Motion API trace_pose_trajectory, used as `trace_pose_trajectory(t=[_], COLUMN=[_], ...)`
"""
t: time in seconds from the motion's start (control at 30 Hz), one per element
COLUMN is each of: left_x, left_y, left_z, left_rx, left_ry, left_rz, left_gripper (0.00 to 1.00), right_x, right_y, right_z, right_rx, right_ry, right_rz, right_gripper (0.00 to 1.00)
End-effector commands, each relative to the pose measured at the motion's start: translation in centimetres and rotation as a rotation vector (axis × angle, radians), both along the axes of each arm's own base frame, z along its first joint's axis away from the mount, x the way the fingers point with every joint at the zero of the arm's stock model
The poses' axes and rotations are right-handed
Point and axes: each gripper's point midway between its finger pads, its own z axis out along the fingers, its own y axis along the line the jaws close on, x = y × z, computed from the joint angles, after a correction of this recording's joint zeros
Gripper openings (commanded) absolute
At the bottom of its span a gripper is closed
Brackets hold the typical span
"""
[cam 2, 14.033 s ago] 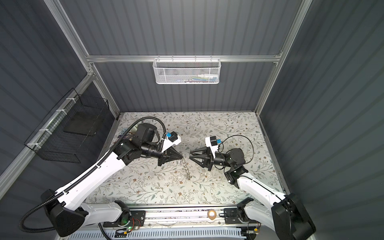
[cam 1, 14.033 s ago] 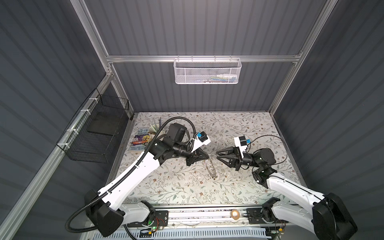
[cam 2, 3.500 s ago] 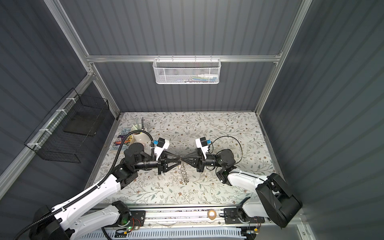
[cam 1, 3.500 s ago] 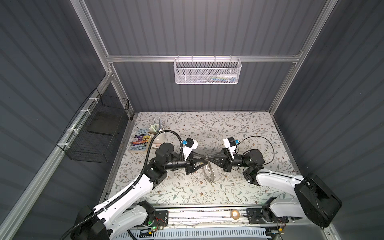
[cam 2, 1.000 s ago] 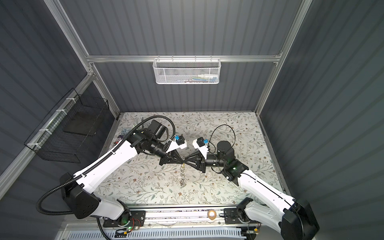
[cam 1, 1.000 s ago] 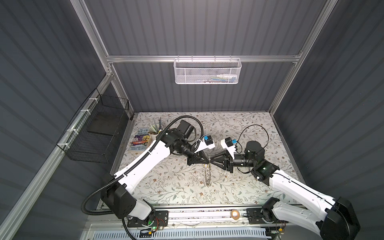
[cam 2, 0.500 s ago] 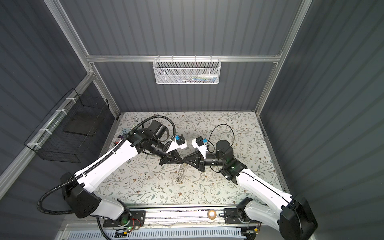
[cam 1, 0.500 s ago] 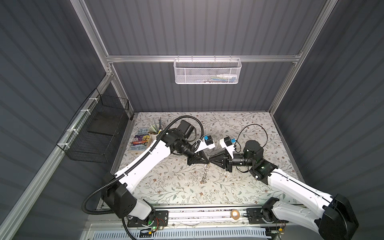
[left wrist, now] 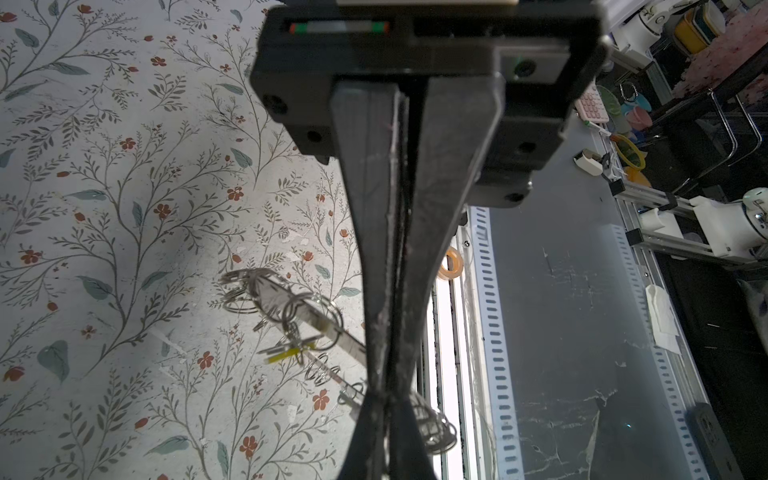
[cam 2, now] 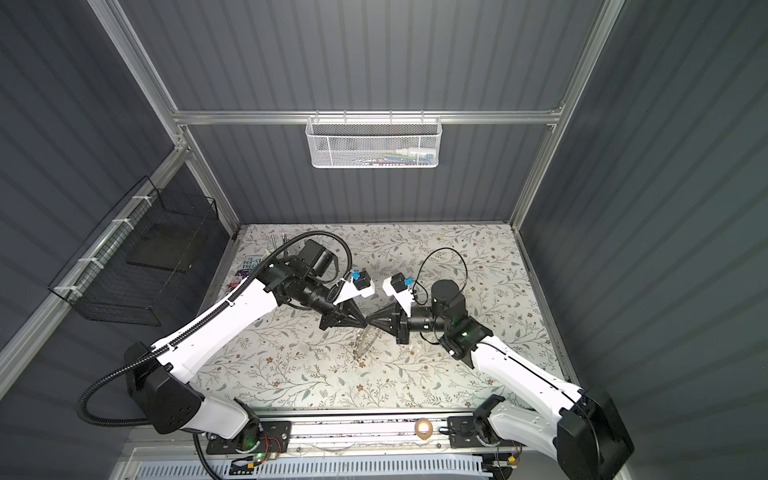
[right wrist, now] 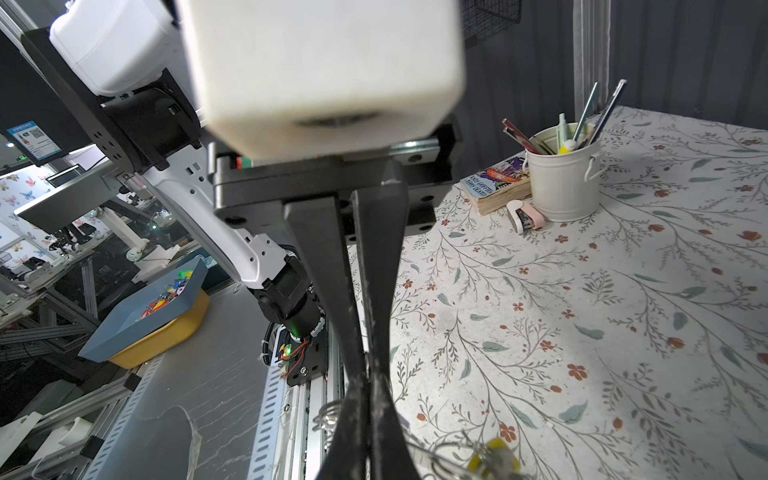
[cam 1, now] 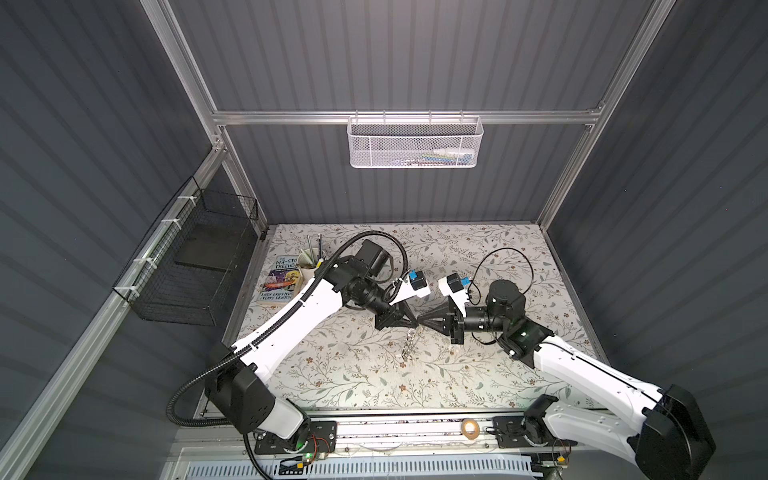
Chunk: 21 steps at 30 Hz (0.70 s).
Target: Put the keys on the keyring
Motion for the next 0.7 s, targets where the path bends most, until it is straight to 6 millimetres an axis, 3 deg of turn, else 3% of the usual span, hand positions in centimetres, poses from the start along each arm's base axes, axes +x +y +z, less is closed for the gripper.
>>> trace_pose_trajectory(t=[0.0, 0.1, 0.3, 0.67], left_x=[0.6, 0.8, 0.6, 1.1], left_y=[-0.4, -0.3, 0.6, 2.1], left_z=[1.1, 1.0, -0.1, 1.3], left_rx=[-0.038, -0.040, -0.028, -0.134], left_ry=[-0.047, -0.051, -0.041, -0.042], left_rz=[0.010, 0.047, 0.100, 0.233], left_gripper=[0.00, 0.00, 0.12, 0.34], right_x=[0.4, 0.7, 0.6, -0.2], right_y=[0.1, 0.0, 0.0, -0.1], right_z=[0.6, 0.9, 2.0, 2.6], right_rx=[0.003, 0.008, 0.053, 0.117], right_ry=[-0.017, -0.041, -0.074, -0.115], right_rz=[-0.025, -0.049, -0.039, -0.014], right_gripper=[0.00, 0.00, 0.00, 0.00])
